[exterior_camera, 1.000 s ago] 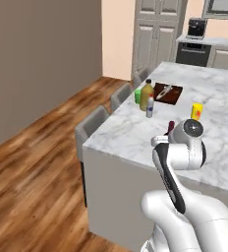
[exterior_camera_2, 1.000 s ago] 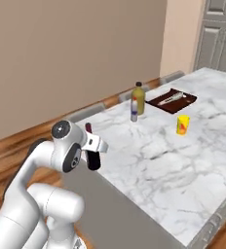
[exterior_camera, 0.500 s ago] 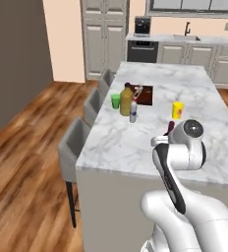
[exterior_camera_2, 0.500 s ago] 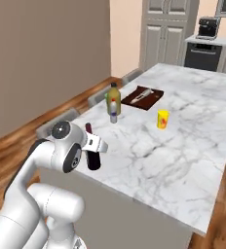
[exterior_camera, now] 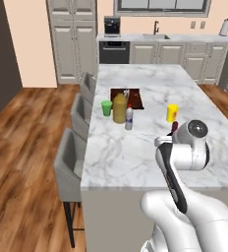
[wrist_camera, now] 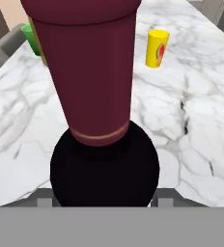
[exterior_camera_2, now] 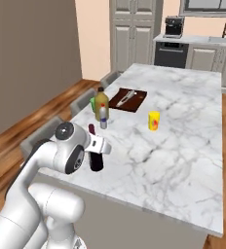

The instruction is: Place the drinks on the dining counter in a tight cluster.

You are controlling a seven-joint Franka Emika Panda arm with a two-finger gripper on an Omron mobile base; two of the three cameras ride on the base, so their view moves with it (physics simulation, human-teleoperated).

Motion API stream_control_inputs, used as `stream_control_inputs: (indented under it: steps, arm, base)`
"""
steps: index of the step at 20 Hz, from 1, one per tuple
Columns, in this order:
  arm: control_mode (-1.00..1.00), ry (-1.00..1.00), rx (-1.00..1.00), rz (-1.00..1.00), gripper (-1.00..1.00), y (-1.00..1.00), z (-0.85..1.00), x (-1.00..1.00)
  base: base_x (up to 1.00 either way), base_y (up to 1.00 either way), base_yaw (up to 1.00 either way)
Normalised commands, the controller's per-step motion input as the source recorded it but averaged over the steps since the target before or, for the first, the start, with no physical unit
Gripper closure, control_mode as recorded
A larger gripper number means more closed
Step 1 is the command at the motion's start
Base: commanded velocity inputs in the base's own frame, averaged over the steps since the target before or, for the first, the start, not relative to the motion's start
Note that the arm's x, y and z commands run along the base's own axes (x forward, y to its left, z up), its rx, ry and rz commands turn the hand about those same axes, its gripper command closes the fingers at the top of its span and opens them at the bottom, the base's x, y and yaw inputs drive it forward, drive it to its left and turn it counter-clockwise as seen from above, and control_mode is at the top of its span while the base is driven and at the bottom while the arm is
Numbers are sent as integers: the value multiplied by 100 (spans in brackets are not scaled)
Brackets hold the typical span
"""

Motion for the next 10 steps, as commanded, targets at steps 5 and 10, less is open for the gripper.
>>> stream_control_inputs:
  steps: [5,10]
  arm:
    - [100,0,0,0,100,0,0,0]
    - [100,0,0,0,100,0,0,0]
  base:
    - [47,9,-6]
    - [52,8,-6]
